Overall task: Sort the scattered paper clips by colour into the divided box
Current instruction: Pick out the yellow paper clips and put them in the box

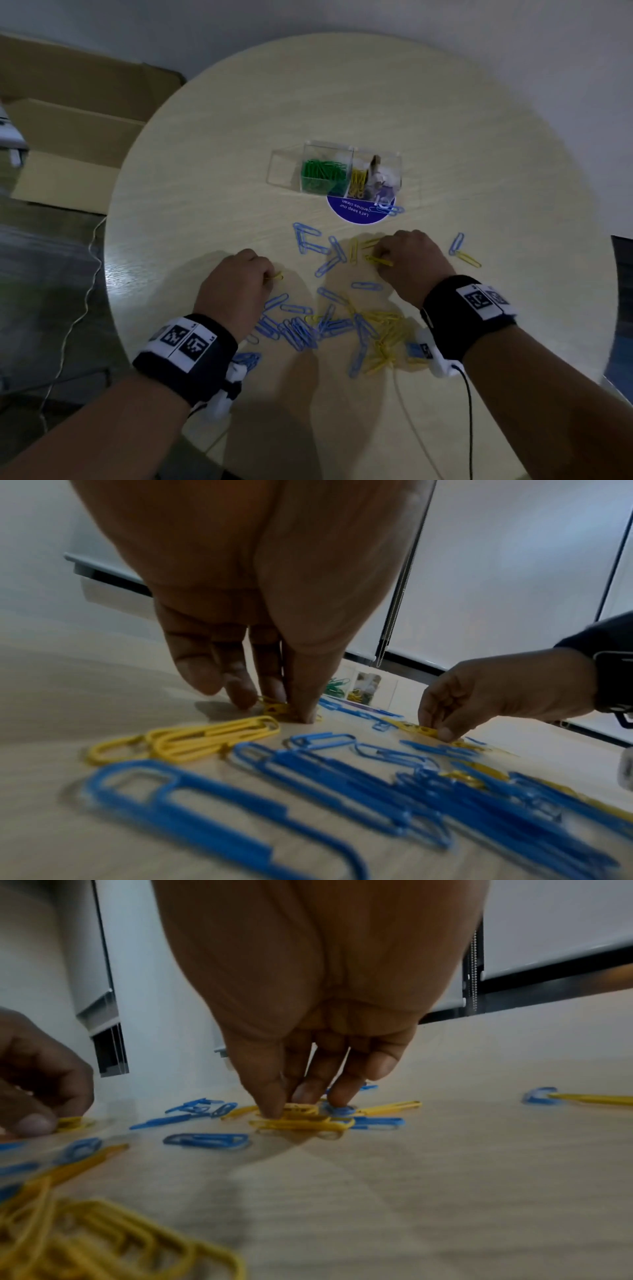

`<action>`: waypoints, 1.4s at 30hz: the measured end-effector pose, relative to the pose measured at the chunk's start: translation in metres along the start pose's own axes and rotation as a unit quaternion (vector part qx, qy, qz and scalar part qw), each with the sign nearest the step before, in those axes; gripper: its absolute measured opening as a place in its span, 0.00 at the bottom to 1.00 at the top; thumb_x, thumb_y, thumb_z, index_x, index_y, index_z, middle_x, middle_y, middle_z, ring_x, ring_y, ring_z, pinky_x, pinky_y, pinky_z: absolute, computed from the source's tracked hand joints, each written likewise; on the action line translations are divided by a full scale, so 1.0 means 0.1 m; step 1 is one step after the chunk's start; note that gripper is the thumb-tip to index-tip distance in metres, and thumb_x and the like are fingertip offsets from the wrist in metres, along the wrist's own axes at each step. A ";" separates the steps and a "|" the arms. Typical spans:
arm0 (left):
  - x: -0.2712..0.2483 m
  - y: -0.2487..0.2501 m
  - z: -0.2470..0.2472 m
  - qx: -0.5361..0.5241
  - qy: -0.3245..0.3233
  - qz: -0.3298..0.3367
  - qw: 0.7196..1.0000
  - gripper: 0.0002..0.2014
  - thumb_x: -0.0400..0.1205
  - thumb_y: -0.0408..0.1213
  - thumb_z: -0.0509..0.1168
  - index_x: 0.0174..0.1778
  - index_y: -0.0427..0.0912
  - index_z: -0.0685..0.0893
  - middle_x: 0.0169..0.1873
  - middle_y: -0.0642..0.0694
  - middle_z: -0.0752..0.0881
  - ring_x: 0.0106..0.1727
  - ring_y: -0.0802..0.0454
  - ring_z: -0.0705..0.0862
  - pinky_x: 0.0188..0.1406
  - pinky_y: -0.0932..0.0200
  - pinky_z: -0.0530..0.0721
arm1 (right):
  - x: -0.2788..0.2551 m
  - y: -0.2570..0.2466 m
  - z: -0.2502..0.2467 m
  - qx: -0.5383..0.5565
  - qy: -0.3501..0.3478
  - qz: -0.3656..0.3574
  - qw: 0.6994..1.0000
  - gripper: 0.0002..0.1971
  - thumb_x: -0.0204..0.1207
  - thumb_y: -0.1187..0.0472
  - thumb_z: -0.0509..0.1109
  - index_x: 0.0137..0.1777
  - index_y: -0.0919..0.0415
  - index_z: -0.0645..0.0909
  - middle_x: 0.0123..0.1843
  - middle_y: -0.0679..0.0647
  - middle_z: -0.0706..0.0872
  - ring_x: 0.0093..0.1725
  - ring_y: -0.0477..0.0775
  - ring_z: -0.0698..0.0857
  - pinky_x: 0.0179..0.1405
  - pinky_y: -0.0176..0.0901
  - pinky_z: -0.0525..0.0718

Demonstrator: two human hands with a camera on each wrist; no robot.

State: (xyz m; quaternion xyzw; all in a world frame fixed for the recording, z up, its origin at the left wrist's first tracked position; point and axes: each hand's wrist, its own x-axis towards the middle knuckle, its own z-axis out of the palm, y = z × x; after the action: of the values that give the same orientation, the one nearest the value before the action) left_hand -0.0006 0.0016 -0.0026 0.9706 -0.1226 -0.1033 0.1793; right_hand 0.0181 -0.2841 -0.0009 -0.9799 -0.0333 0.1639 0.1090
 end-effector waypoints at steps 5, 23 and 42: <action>0.10 0.11 -0.06 0.076 -0.072 0.017 0.994 0.06 0.80 0.38 0.64 0.46 0.40 0.81 0.43 0.40 0.81 0.45 0.36 0.81 0.39 0.48 0.78 | -0.03 -0.09 -0.07 0.009 -0.012 -0.013 1.000 0.07 0.68 0.56 0.70 0.46 0.51 0.82 0.47 0.56 0.83 0.51 0.62 0.79 0.49 0.52 0.80; 1.57 1.12 -0.37 -0.226 0.116 -0.018 0.967 0.06 0.78 0.41 0.73 0.46 0.44 0.88 0.37 0.52 0.88 0.37 0.59 0.84 0.39 0.72 0.77 | 0.15 0.23 -0.68 0.369 0.168 0.110 0.907 0.09 0.67 0.60 0.79 0.43 0.50 0.83 0.33 0.50 0.89 0.32 0.48 0.86 0.33 0.45 0.84; 0.05 -0.04 -0.51 -0.162 0.029 -0.080 0.983 0.03 0.82 0.42 0.67 0.48 0.56 0.85 0.44 0.56 0.84 0.37 0.57 0.82 0.45 0.53 0.83 | 0.14 -0.18 -0.67 0.250 0.186 0.073 0.947 0.02 0.72 0.57 0.73 0.44 0.50 0.85 0.39 0.47 0.89 0.40 0.48 0.86 0.39 0.30 0.76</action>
State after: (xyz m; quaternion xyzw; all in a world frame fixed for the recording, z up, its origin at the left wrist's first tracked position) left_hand 0.0173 0.0203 0.0416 0.9379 -0.0214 -0.1080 0.3290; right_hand 0.0524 -0.2784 0.0605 -0.9339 0.1012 -0.0106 0.3429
